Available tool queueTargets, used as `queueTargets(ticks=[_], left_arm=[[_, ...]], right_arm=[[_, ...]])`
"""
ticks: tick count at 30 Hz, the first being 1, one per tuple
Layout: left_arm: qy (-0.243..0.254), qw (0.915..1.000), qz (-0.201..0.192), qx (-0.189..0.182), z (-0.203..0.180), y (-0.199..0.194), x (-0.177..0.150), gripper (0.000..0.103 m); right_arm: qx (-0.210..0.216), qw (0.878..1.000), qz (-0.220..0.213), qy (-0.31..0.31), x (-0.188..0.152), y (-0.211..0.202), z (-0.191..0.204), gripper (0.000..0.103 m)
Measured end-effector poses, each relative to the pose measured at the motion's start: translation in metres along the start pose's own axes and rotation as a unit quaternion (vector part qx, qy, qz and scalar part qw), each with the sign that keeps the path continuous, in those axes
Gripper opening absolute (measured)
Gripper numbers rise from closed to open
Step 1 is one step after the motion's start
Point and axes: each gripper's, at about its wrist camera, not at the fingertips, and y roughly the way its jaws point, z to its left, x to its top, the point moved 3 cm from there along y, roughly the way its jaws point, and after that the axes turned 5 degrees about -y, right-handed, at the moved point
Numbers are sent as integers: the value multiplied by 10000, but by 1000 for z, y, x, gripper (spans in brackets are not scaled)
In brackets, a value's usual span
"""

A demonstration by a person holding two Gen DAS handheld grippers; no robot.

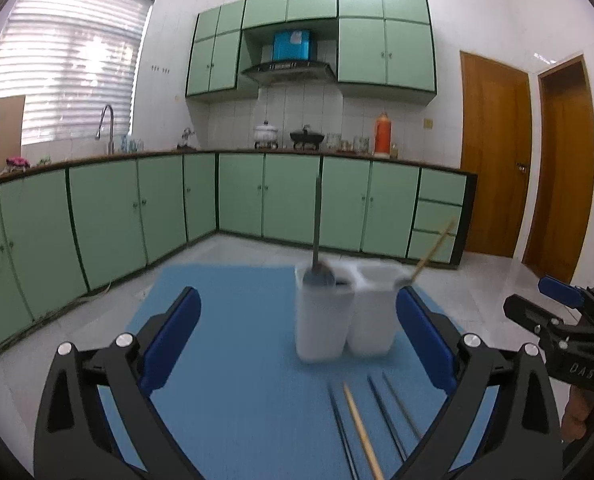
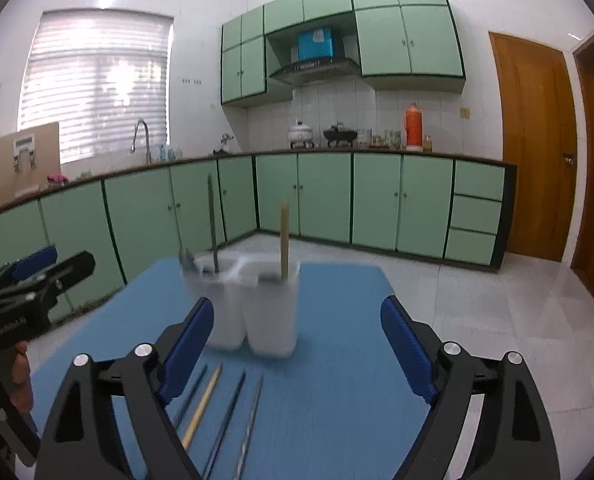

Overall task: Organize utensils
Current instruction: 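Withdraw both open tools back toward the remaining chopsticks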

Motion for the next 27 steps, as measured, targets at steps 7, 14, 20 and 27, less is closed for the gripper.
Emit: queueTargets(ticks=[7, 14, 20, 27], left_arm=[[-22, 9993, 336, 161, 12, -15, -45, 95], [254, 9969, 683, 296, 12, -28, -99, 95], [219, 9952, 889, 341, 18, -37, -131, 95], [161, 9953, 884, 370, 17, -51, -147, 95]], right_arm=[[-31, 9997, 215, 99, -54, -18, 15, 84], [6, 9989, 452, 122, -109, -26, 29, 84], [-109, 9982, 590, -12, -142, -33, 38, 84], [-178, 9985, 497, -108, -163, -46, 48, 81]])
